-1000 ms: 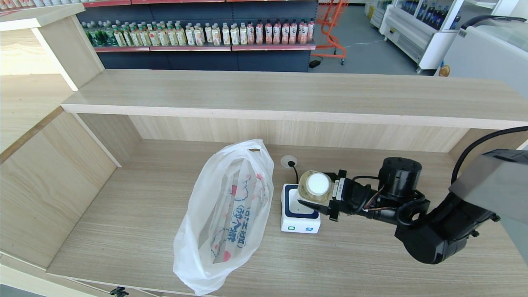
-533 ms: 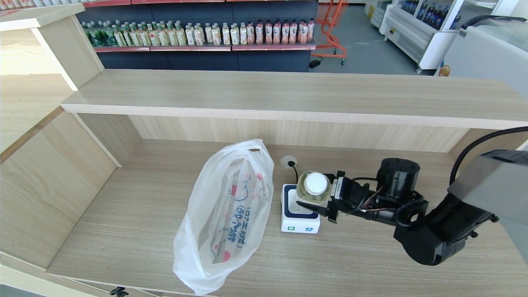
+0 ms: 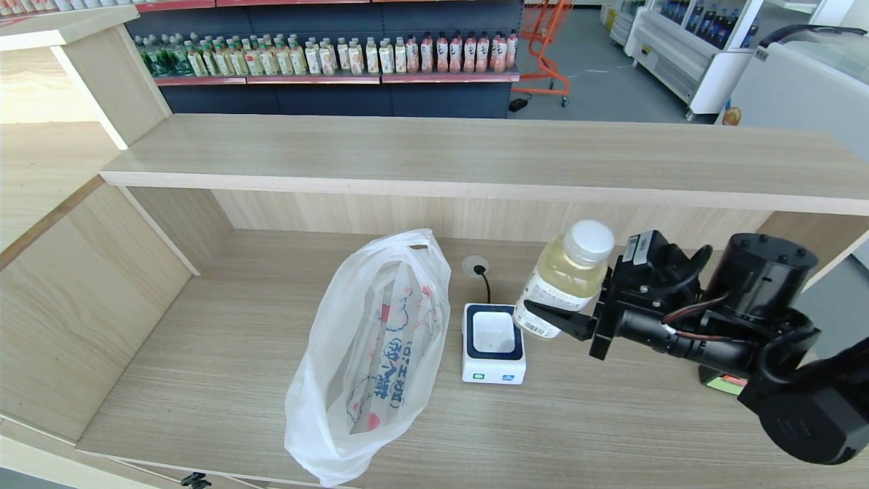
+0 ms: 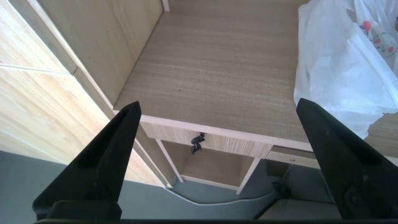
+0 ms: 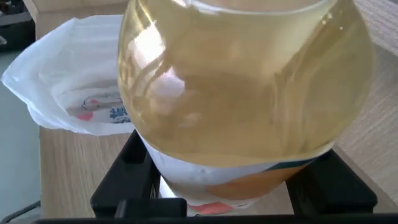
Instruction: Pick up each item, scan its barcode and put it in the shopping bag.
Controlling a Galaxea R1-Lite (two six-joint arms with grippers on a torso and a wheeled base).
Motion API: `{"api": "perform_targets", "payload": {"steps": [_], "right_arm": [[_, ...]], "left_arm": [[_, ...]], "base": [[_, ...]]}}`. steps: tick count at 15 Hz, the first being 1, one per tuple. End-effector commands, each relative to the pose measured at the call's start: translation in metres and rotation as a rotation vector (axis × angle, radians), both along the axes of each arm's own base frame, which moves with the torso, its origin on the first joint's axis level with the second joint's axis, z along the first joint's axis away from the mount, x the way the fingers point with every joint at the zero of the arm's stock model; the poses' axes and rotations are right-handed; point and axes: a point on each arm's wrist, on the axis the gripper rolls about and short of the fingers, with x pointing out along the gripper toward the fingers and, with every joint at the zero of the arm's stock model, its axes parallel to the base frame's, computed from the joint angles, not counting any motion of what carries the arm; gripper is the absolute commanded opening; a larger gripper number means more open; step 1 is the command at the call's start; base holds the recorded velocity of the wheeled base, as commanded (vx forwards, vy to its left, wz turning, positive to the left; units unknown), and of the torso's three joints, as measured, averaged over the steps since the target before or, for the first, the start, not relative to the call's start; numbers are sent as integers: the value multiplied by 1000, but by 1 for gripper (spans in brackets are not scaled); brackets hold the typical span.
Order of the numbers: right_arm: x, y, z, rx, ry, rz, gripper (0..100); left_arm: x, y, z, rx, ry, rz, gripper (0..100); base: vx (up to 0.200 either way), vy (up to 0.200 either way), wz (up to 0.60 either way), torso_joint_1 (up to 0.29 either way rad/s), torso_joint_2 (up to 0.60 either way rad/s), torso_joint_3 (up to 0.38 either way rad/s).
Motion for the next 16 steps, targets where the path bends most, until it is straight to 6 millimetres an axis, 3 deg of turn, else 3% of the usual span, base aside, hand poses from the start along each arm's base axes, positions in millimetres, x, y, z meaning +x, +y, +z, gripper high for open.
{"api": "perform_targets", "payload": {"steps": [1, 4, 7, 11, 16], "right_arm": [[-61, -15, 35, 116, 84, -35, 0], [-98, -33, 50, 191, 311, -171, 0], [-112, -39, 51, 208, 393, -198, 0], [-119, -44, 51, 244, 440, -248, 0], [-115, -41, 49, 287, 512, -255, 0]], "left_arm": [[0, 0, 0, 0, 0, 1, 100], [0, 0, 0, 0, 0, 1, 100], [0, 0, 0, 0, 0, 1, 100], [0, 0, 0, 1, 0, 1, 100], [0, 0, 0, -2, 0, 1, 100]], "base": [[0, 0, 0, 0, 0, 0], [0, 0, 0, 0, 0, 0], [0, 0, 0, 0, 0, 0], [0, 0, 0, 0, 0, 0], [0, 200, 0, 2, 3, 1]]}}
